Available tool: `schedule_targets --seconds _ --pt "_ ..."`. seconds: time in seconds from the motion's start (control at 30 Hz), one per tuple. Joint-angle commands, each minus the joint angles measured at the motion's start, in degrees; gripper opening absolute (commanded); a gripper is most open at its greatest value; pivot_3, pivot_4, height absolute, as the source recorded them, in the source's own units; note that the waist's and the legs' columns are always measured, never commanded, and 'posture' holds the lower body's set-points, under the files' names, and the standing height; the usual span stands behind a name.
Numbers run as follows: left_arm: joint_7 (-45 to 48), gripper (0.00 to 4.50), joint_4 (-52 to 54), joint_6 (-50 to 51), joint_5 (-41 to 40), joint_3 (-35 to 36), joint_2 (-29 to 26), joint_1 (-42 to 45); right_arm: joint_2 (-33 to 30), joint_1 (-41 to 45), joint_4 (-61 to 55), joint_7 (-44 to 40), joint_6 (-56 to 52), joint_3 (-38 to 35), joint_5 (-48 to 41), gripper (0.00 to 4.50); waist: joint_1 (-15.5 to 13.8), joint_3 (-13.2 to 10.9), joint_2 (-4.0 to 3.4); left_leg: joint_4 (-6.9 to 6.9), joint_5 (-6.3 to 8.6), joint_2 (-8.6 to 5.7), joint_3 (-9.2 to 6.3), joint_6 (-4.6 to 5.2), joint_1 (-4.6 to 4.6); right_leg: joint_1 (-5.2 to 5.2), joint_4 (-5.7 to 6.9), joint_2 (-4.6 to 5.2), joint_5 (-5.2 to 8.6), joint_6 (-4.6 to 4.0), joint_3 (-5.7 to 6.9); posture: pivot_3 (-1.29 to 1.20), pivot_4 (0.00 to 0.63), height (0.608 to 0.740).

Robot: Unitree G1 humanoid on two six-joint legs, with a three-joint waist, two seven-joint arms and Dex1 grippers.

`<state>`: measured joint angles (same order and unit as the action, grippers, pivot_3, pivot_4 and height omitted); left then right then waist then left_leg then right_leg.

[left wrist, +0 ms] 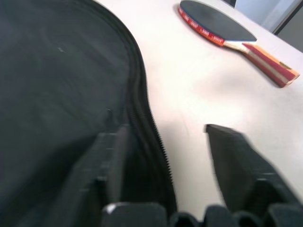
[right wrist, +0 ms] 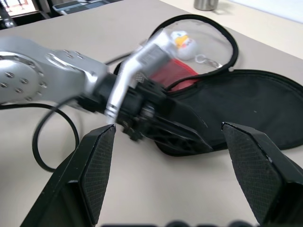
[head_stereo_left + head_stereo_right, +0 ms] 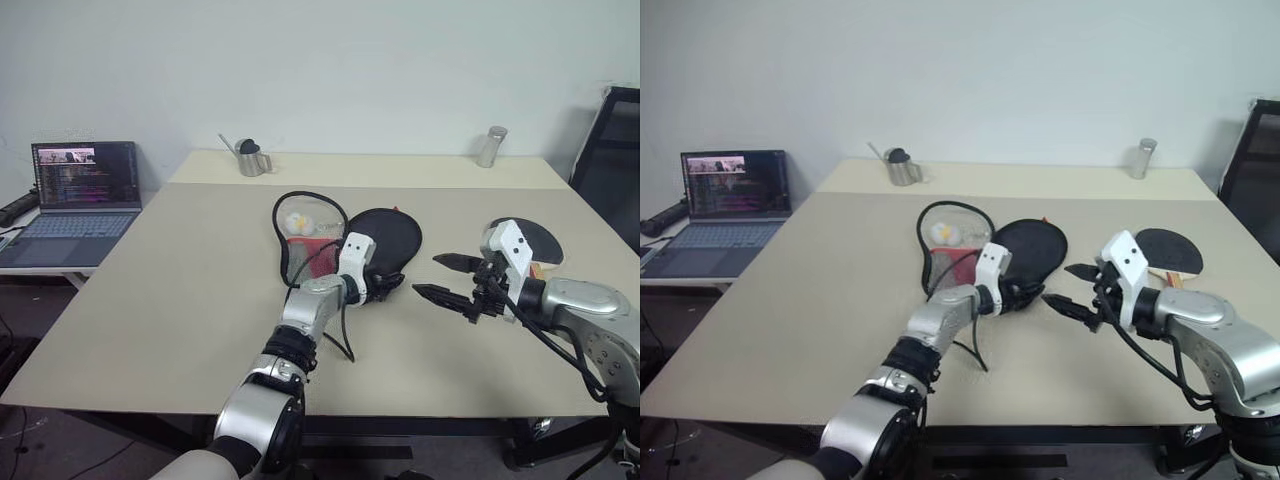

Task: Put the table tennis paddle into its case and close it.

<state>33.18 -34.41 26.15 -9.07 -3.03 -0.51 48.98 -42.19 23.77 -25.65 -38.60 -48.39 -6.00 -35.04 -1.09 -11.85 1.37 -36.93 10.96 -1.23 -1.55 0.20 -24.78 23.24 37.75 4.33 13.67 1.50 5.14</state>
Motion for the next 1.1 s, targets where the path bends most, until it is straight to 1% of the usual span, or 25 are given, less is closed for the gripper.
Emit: schedule_targets --seconds 0.03,0.1,0.2,0.3,0.4,0.5,0.57,0.63,0.73,0.83,0.97,1.1 --pt "5.7 4.36 16.0 3.3 -0.3 -3.3 -6.3 -6.5 1.6 2.6 1.9 2.6 -0.2 -1.4 0.2 3.92 0.5 0.0 -0.01 0.03 0.00 0.02 0.03 0.00 0.01 0.00 0.00 -0.01 0.00 -0.01 -0.05 0.00 0.150 0.740" --pt "7.8 4.36 22.9 4.9 -1.3 -3.3 -10.5 -10.3 3.2 4.0 3.4 3.9 -0.7 -1.0 0.0 3.92 0.7 0.0 -0.02 0.04 0.00 0.05 0.06 -0.01 0.04 0.01 0.02 -0.01 -0.02 -0.06 -0.17 0.00 0.150 0.740" --pt "8.0 4.36 29.3 4.3 -3.6 0.2 -14.9 -14.1 6.4 6.3 5.8 5.8 -1.3 0.5 0.2 3.92 0.7 0.0 -0.04 0.01 0.00 0.14 0.03 -0.01 0.04 0.04 0.04 0.00 -0.06 -0.13 -0.32 0.00 0.150 0.740" --pt "6.3 4.36 34.0 5.3 -8.1 5.3 -15.3 -15.8 9.5 8.5 9.8 7.5 -0.7 2.8 2.4 3.92 0.5 0.0 -0.03 -0.04 -0.01 0.16 0.03 -0.01 0.04 0.04 0.03 0.00 -0.10 -0.19 -0.34 0.00 0.150 0.740" --pt "5.9 4.36 37.2 4.7 -11.5 9.4 -16.2 -16.7 13.6 12.1 15.7 11.9 -3.2 4.0 4.5 3.92 0.3 0.0 -0.03 -0.05 -0.01 0.14 0.08 -0.01 0.04 0.03 0.00 0.01 -0.11 -0.17 -0.40 0.00 0.150 0.740" --pt "8.5 4.36 37.2 3.1 -13.1 11.7 -19.4 -17.8 16.5 14.2 20.3 14.9 -4.1 4.8 6.8 3.92 0.3 0.0 -0.03 -0.02 -0.01 0.11 0.19 -0.01 0.04 0.08 0.02 -0.11 -0.12 -0.17 -0.52 0.00 0.150 0.740" --pt "12.3 4.36 35.8 1.4 -14.2 13.3 -23.4 -18.8 18.2 14.8 24.0 17.0 -2.2 6.4 10.3 3.92 0.5 0.0 -0.03 0.02 -0.01 0.12 0.26 -0.01 0.04 0.14 0.03 -0.19 -0.13 -0.19 -0.60 0.00 0.150 0.740" --pt "14.0 4.36 33.8 0.3 -15.0 14.9 -26.5 -18.8 19.7 14.9 26.9 18.9 -0.4 7.3 13.0 3.92 0.7 0.0 -0.03 0.05 0.00 0.12 0.31 -0.01 0.04 0.19 0.05 -0.21 -0.13 -0.20 -0.67 0.00 0.150 0.740" --pt "16.6 4.36 31.7 0.2 -16.8 16.8 -30.1 -18.2 22.0 14.6 29.4 20.6 1.0 7.5 15.3 3.92 0.8 0.0 -0.03 0.03 -0.01 0.12 0.38 0.00 0.05 0.24 0.13 -0.22 -0.13 -0.19 -0.74 0.00 0.150 0.740" --pt "20.9 4.36 30.8 0.6 -18.5 16.9 -33.5 -18.1 24.5 14.2 30.5 21.2 1.3 7.4 16.1 3.92 0.8 0.0 -0.03 0.01 -0.01 0.12 0.40 0.00 0.05 0.27 0.15 -0.23 -0.13 -0.18 -0.77 0.00 0.150 0.740" --pt "25.1 4.36 30.1 2.6 -21.0 16.6 -36.4 -17.5 27.1 14.9 32.5 21.9 1.6 6.5 16.7 3.92 0.9 0.0 -0.03 0.02 -0.01 0.12 0.43 0.00 0.05 0.29 0.15 -0.24 -0.13 -0.18 -0.81 0.00 0.150 0.740" --pt "31.4 4.36 29.4 5.4 -22.7 15.2 -40.3 -16.7 29.4 16.3 36.8 23.0 3.2 6.3 17.8 3.92 1.1 0.0 -0.04 0.03 -0.01 0.15 0.44 0.00 0.06 0.32 0.18 -0.26 -0.13 -0.19 -0.83 0.00 0.150 0.740"
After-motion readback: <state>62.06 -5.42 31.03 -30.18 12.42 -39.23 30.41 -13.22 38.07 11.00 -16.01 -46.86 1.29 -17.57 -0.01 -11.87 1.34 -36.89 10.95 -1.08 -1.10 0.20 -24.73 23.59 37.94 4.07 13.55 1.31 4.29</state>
